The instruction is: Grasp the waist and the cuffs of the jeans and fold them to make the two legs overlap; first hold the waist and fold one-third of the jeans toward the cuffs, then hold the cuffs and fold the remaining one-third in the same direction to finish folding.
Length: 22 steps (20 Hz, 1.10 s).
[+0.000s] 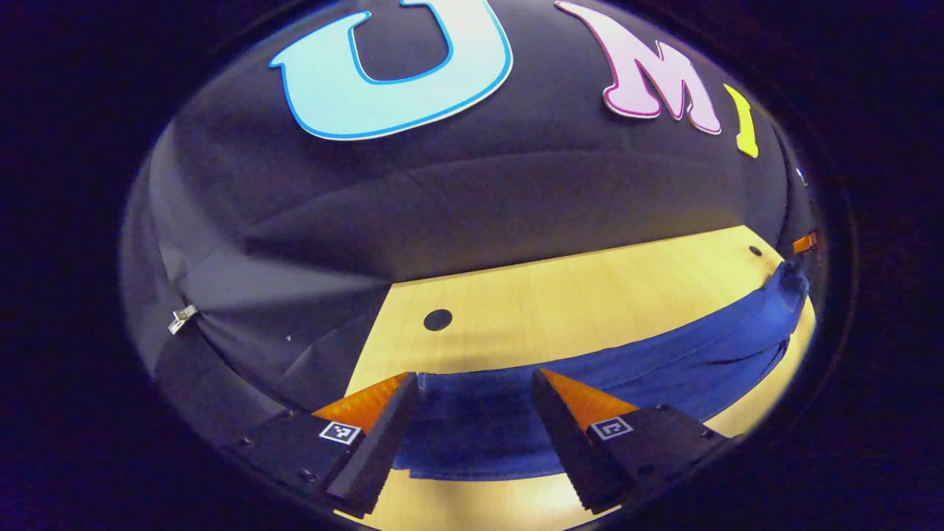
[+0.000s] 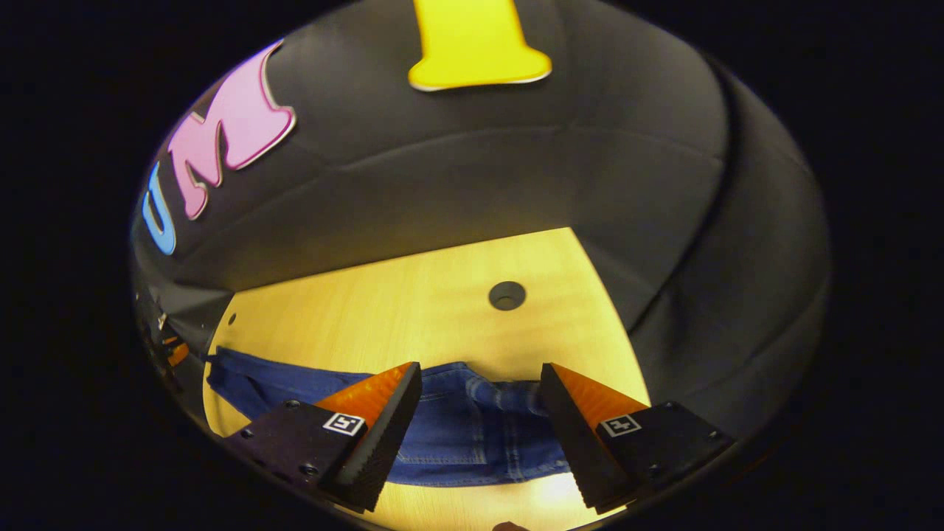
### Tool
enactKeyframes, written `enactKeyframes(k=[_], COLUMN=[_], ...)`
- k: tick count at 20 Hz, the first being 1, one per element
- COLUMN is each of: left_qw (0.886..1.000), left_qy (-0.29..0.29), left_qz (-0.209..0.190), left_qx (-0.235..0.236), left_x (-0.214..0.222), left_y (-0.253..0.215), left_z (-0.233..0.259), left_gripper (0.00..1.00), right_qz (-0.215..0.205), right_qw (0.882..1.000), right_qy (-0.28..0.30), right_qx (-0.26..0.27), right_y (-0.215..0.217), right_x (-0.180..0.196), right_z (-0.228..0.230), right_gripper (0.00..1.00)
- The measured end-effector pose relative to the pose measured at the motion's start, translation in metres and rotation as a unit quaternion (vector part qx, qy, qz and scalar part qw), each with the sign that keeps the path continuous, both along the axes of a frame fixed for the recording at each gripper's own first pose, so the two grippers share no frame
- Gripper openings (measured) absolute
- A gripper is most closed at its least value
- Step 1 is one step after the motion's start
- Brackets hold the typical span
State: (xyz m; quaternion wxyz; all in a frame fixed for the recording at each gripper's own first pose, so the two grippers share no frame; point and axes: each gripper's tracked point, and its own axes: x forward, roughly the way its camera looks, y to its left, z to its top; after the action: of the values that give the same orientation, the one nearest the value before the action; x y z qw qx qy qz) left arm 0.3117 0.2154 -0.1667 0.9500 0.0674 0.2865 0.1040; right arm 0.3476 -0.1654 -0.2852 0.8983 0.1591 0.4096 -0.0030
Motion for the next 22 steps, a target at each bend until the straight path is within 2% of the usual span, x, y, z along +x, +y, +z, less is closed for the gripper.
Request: enactKeyframes(k=[2, 5, 6, 8, 11, 14, 17, 20, 21, 22], left_qw=[0.999, 0.998, 0.997, 0.995, 0.993, 0.994, 0.996, 0.998, 0.998, 0.998], left_qy=[-0.009, -0.008, -0.007, -0.009, -0.008, 0.006, 0.018, 0.043, 0.049, 0.055], left_qz=[-0.019, -0.061, -0.073, -0.096, -0.117, -0.111, -0.088, -0.056, -0.047, -0.041], left_qx=[-0.028, -0.022, -0.013, -0.012, -0.021, -0.014, -0.015, -0.003, 0.004, 0.007], left_x=[-0.009, -0.021, -0.026, -0.041, -0.068, -0.096, -0.125, -0.153, -0.159, -0.164], left_y=[-0.029, -0.056, -0.063, -0.078, -0.091, -0.085, -0.071, -0.053, -0.046, -0.042], left_z=[0.006, 0.001, 0.002, 0.006, 0.010, 0.003, -0.007, -0.023, -0.026, -0.029], left_gripper=[0.98, 0.98, 0.98, 0.98, 0.98, 0.98, 0.98, 0.98, 0.98, 0.98], right_qz=[-0.035, -0.102, -0.124, -0.166, -0.230, -0.276, -0.306, -0.330, -0.348, -0.342], right_qw=[0.999, 0.993, 0.990, 0.981, 0.963, 0.943, 0.934, 0.919, 0.916, 0.915], right_qy=[0.017, 0.044, 0.058, 0.087, 0.129, 0.175, 0.164, 0.192, 0.180, 0.190], right_qx=[-0.001, 0.027, 0.042, 0.039, 0.051, 0.062, 0.083, 0.100, 0.089, 0.097], right_y=[-0.018, -0.029, -0.028, -0.035, -0.038, -0.040, -0.039, -0.031, -0.044, -0.038], right_x=[-0.017, -0.047, -0.056, -0.075, -0.092, -0.104, -0.083, -0.082, -0.075, -0.077], right_z=[0.006, 0.002, -0.002, -0.023, -0.050, -0.080, -0.090, -0.101, -0.101, -0.100], right_gripper=[0.99, 0.99, 0.99, 0.99, 0.99, 0.99, 0.99, 0.99, 0.99, 0.94])
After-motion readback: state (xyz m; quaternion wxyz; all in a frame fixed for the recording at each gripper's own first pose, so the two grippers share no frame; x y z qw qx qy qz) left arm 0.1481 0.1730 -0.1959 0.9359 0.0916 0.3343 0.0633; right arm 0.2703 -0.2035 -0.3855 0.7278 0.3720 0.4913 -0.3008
